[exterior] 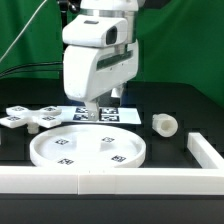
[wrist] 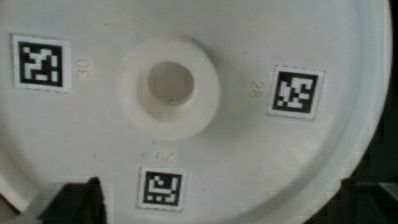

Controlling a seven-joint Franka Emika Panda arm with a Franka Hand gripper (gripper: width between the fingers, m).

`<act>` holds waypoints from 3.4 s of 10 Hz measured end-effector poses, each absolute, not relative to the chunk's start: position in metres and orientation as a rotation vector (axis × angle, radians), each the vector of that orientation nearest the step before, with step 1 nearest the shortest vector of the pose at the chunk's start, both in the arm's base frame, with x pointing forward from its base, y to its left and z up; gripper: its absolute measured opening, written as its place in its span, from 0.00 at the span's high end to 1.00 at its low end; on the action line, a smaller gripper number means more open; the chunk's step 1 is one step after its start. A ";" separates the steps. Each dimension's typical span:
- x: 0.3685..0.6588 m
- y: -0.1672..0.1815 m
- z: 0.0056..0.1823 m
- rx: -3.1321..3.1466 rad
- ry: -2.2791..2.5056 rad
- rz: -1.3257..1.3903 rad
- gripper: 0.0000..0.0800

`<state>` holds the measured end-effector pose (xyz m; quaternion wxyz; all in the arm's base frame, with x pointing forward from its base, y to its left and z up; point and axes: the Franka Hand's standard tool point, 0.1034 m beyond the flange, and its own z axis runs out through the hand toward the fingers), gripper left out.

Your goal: Assemble round table

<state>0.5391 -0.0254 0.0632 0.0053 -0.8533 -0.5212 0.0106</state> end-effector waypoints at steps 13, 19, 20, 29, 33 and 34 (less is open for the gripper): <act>0.538 -0.045 0.017 -2.642 -1.609 0.090 0.35; 0.538 -0.045 0.017 -2.642 -1.609 0.090 0.49; 0.538 -0.045 0.017 -2.642 -1.609 0.090 0.49; 0.564 0.007 0.018 -2.577 -1.696 0.057 0.49; 0.565 0.025 0.018 -2.568 -1.707 0.060 0.49; 0.565 0.029 0.018 -2.569 -1.705 0.062 0.49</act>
Offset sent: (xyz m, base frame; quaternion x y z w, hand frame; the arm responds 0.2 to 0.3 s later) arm 0.0139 -0.0045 -0.0135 0.0027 0.0090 -0.0225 0.9997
